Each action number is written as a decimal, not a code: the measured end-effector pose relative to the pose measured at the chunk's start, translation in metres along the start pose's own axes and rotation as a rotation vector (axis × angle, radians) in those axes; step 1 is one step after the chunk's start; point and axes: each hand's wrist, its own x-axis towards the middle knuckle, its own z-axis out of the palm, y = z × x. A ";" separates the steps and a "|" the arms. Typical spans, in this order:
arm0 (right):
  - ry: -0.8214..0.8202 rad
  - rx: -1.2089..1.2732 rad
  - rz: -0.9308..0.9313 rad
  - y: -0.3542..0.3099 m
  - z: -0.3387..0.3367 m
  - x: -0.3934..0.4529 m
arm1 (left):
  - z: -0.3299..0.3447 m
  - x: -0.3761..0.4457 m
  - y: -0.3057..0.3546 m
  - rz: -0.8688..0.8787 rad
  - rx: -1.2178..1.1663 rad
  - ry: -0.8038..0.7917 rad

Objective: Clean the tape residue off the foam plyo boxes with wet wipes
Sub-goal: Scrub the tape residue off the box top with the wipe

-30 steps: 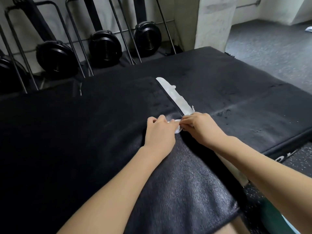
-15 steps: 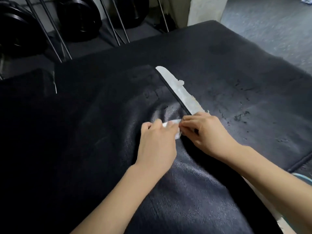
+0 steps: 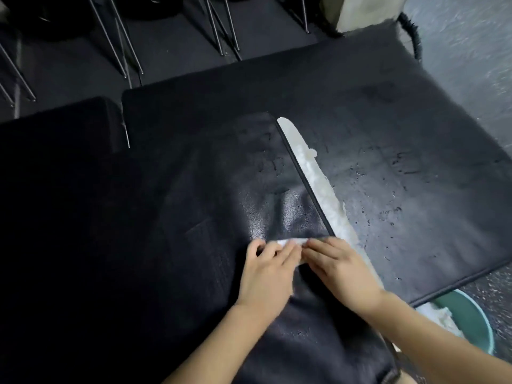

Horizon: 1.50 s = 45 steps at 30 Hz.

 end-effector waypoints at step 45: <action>-0.063 0.062 -0.046 0.066 0.010 0.129 | 0.004 0.096 -0.048 -0.367 0.102 -0.093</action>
